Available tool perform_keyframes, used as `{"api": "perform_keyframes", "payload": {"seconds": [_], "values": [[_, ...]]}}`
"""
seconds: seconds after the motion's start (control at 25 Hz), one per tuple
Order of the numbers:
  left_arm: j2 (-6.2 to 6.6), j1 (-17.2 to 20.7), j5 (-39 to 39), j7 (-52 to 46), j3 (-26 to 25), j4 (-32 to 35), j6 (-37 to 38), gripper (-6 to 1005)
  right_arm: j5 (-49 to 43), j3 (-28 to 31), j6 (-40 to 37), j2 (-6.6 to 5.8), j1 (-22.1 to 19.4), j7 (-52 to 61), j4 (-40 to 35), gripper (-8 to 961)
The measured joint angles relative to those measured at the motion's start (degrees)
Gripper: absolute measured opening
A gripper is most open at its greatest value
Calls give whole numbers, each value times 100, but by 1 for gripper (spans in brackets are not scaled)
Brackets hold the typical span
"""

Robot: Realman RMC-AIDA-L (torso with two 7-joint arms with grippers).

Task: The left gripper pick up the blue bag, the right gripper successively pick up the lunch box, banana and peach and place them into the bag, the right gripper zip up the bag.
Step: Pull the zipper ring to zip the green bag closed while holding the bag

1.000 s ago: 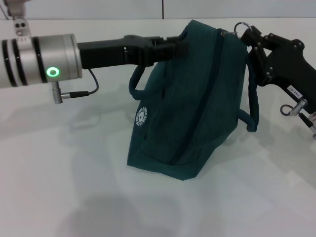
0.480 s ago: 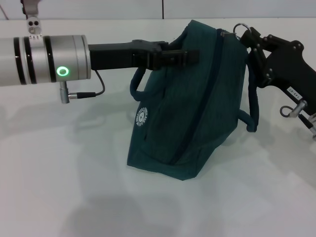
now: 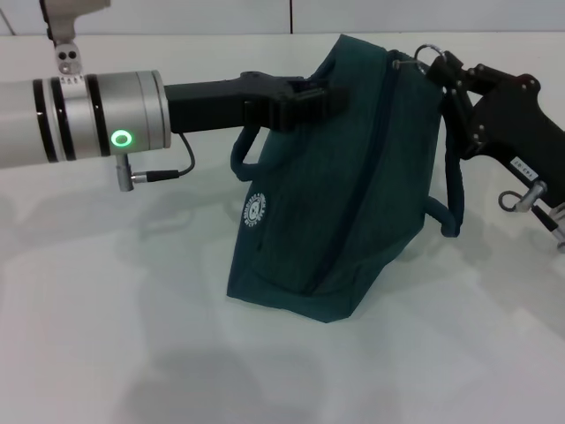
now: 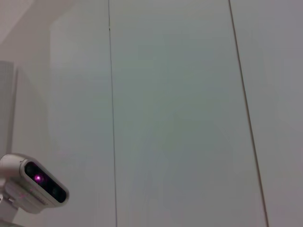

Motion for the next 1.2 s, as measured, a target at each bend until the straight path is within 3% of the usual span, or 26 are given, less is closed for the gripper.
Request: {"api": "perform_keyframes", "payload": {"seconds": [0.44, 0.84, 1.2], "values": [[35, 4, 22, 548, 7, -163, 62, 44, -6, -334, -130, 1, 3, 53, -23, 15], [493, -43, 180, 620, 22, 4, 568, 36, 60, -843, -340, 1, -55, 650, -307, 15], [462, -61, 624, 632, 26, 163, 663, 28, 1014, -806, -159, 1, -33, 672, 109, 15]]}}
